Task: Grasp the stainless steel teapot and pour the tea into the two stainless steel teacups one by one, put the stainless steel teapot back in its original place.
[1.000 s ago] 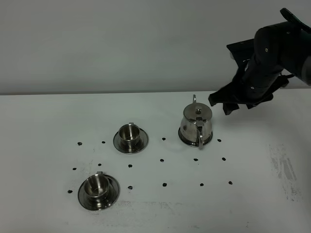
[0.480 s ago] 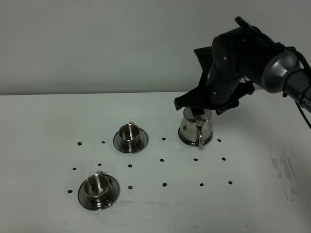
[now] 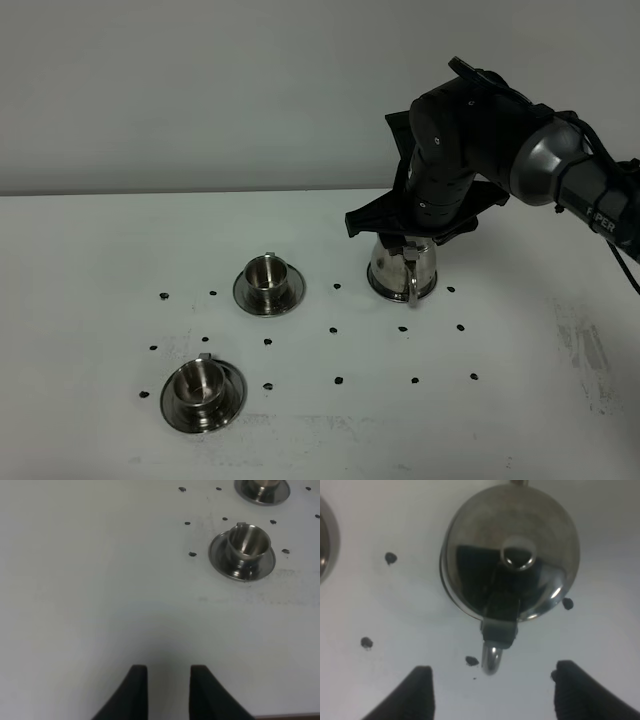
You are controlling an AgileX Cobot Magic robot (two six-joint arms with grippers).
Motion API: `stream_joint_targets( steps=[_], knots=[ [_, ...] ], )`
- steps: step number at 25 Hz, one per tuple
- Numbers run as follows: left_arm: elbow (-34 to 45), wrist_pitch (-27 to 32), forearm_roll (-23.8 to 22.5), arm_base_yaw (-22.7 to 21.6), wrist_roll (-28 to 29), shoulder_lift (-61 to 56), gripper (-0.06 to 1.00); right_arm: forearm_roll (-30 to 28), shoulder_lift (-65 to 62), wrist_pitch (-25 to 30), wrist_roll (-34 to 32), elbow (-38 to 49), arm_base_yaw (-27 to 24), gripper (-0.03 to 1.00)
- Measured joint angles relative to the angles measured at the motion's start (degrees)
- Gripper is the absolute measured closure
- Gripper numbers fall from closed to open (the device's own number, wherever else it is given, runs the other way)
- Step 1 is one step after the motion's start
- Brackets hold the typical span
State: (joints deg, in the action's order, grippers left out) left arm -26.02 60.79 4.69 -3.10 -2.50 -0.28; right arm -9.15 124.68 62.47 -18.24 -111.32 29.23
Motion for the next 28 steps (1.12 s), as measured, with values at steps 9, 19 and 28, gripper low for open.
stream_joint_targets(
  steps=[9,19,28],
  knots=[
    [0.0,0.0,0.0,0.0,0.0,0.0,0.7,-1.5,2.7,-0.8,-1.1,0.0,0.3,0.45],
    [0.0,0.0,0.0,0.0,0.0,0.0,0.7,-2.4,3.0,-3.1,-2.7,0.0,0.3,0.45],
    [0.0,0.0,0.0,0.0,0.0,0.0,0.7,-2.4,4.8,-4.8,-2.8,0.0,0.3,0.45]
  ],
)
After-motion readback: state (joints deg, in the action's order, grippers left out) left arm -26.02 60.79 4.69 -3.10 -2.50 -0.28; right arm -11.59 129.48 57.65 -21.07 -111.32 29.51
